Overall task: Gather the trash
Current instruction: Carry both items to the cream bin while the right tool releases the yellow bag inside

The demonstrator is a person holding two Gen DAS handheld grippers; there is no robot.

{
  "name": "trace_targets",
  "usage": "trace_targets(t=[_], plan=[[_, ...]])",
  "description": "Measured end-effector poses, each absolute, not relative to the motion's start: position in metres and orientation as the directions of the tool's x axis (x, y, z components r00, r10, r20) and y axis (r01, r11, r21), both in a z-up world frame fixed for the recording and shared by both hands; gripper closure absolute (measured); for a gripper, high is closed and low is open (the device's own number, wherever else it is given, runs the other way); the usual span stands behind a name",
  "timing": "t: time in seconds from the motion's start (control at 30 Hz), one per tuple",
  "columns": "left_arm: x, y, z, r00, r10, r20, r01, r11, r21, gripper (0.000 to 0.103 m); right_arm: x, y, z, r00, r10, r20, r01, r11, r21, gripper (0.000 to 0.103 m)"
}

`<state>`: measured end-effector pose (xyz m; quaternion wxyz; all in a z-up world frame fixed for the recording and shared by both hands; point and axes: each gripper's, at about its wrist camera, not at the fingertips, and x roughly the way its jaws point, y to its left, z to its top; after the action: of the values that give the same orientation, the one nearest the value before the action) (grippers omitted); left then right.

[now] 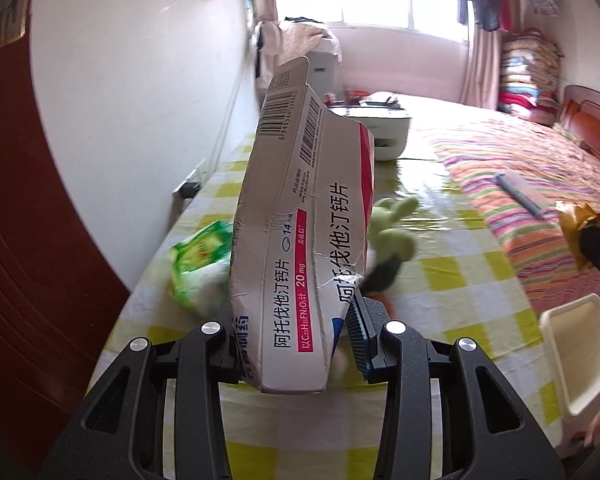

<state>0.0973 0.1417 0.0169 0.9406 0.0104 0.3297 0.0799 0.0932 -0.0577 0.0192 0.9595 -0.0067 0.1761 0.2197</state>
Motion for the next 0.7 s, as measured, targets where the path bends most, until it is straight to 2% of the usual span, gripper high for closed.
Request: trace_targets(t=[0.7], plan=[[0.094, 0.025, 0.02, 0.79, -0.053, -0.611, 0.103, 0.994, 0.048, 0.065, 0.076, -0.147, 0.007, 0.902, 0.2, -0.382, -0.187, 0.98, 0.07, 0.074]])
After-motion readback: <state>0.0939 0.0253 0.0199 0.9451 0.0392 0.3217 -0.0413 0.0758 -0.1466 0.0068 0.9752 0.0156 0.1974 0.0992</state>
